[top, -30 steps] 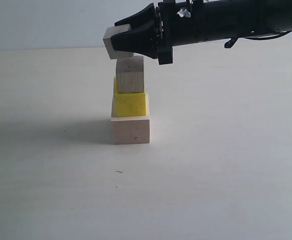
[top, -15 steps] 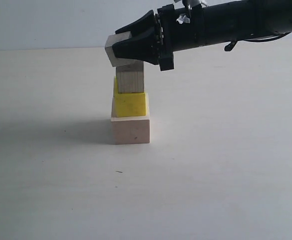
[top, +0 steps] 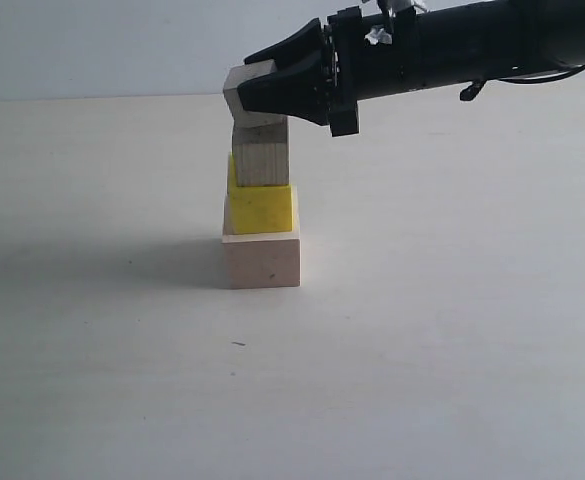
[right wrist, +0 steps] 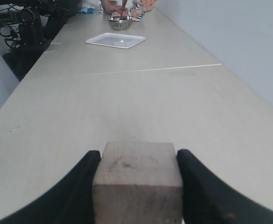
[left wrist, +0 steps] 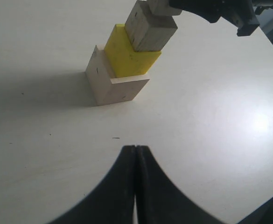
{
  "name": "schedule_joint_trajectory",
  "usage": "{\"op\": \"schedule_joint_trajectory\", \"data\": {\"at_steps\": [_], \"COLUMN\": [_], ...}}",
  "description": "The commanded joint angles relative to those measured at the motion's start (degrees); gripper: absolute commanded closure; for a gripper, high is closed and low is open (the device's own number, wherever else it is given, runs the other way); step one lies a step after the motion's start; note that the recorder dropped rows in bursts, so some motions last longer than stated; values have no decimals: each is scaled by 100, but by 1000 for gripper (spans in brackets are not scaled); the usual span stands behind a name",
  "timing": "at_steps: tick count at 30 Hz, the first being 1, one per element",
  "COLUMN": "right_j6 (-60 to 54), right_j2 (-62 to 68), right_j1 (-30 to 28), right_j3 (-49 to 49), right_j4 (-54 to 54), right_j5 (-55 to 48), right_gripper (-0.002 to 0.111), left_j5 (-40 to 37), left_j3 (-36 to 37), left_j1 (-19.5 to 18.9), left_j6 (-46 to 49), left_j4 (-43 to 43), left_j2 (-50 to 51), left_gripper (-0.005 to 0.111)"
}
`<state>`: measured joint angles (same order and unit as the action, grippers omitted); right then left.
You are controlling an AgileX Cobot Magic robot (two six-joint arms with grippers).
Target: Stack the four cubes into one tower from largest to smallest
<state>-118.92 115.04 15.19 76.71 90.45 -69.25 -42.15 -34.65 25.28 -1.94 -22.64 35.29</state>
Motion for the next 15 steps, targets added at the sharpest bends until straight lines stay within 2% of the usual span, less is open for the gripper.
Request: {"op": "schedule_joint_trajectory", "data": {"at_steps": [1, 15], "right_j6": [13, 13], "right_j2": [-2, 69], "right_j1": [-31, -31], "right_j3": [22, 22], "right_j4": [97, 75], "right_j5": [-71, -71], "right_gripper": [108, 108], "left_j5": [50, 50], "left_j3": [4, 4], "left_j1": [-20, -20], "left_j6": [26, 26], "left_j4": [-50, -50], "left_j2": [-17, -17], "left_gripper": [107, 107]}}
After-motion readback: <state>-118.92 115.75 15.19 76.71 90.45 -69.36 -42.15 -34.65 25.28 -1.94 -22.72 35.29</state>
